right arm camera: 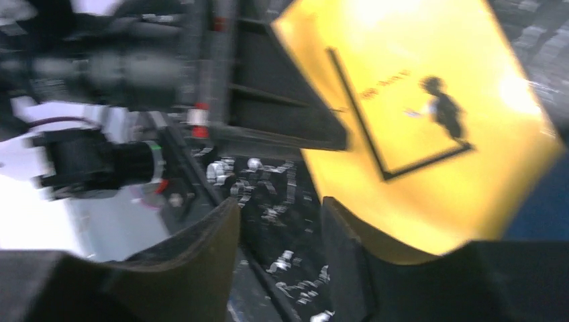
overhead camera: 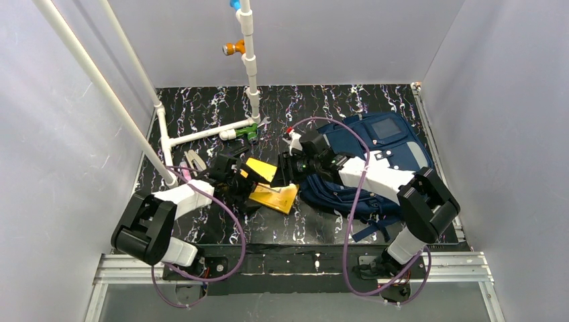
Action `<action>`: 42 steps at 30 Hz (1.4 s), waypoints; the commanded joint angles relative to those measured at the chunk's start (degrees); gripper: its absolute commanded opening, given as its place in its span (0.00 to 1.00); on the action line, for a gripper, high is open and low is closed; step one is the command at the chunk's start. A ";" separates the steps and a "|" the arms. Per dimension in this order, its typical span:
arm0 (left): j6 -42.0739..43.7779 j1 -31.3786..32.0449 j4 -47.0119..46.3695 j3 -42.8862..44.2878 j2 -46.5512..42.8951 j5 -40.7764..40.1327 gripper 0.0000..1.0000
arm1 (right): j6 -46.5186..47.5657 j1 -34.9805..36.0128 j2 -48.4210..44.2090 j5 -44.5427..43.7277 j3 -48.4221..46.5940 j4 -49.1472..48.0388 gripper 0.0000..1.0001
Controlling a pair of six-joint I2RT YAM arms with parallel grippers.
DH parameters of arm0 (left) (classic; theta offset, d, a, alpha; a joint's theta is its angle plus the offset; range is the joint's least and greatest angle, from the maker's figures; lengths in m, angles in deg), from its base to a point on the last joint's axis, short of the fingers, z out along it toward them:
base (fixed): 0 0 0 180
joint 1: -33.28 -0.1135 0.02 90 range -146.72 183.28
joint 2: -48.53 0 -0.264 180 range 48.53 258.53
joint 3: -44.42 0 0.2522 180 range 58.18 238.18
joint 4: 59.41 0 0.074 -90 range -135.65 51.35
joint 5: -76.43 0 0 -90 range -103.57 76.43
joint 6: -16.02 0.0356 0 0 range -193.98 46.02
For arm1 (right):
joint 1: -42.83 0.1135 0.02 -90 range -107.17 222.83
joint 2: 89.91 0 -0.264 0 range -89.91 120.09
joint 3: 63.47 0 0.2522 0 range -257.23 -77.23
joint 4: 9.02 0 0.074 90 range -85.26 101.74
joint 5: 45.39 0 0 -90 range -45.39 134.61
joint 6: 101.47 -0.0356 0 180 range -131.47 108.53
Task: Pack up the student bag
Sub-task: Pick up the book from the center of the board.
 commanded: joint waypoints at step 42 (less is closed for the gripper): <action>8.07 -3.62 12.68 -8.79 -10.98 -16.85 0.90 | -5.81 1.45 9.88 2.62 -7.66 -3.78 0.54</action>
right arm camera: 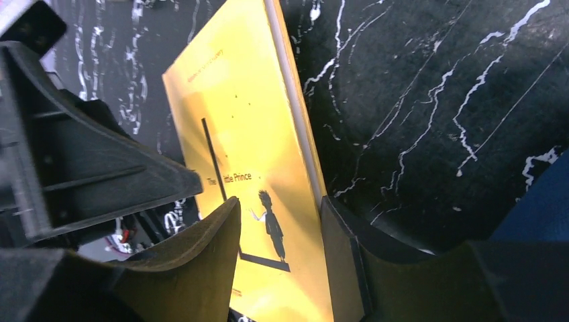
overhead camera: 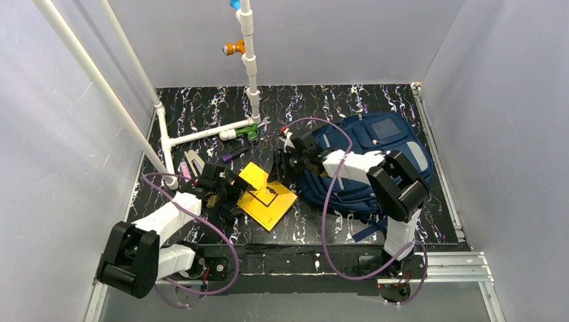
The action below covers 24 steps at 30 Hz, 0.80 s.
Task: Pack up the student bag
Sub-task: Pick up the book from the center of the board.
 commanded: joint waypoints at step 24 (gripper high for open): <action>1.64 10.58 -4.10 16.00 26.13 -0.17 0.89 | -2.41 2.71 -21.70 -6.64 10.36 4.24 0.56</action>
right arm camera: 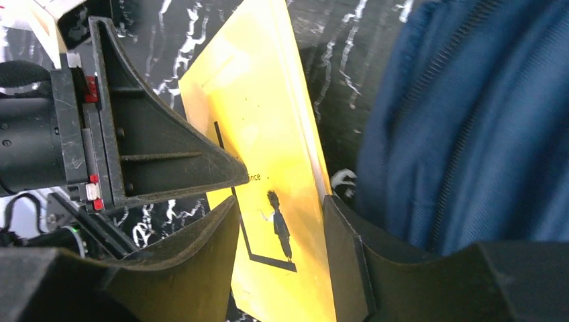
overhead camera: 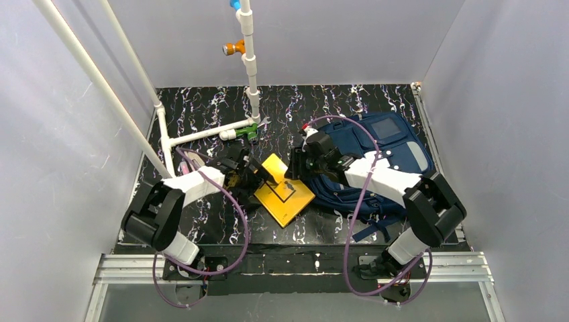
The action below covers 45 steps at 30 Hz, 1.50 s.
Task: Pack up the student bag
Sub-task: Pick up the book from the center of the board.
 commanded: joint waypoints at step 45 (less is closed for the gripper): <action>-2.85 8.37 -6.17 6.34 16.35 -2.05 0.90 | -9.90 -7.74 -39.31 5.61 26.41 13.03 0.77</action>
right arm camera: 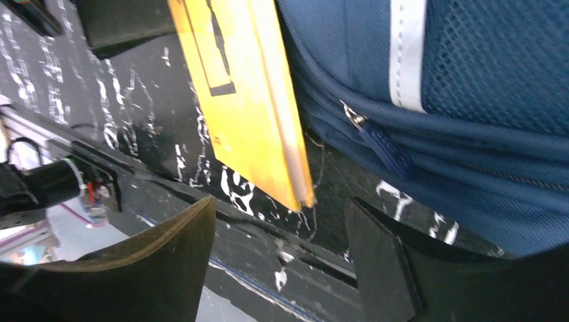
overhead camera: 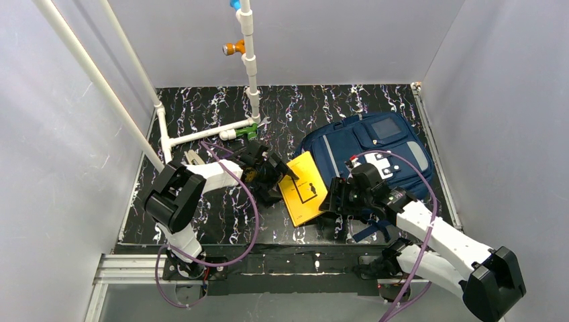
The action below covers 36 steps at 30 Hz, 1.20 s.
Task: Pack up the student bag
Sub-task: Pick up the book from the center of the board.
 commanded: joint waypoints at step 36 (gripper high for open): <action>22.10 -9.32 6.09 -8.43 -50.19 3.53 0.98 | -30.52 -3.14 -9.88 3.03 4.71 -57.68 0.01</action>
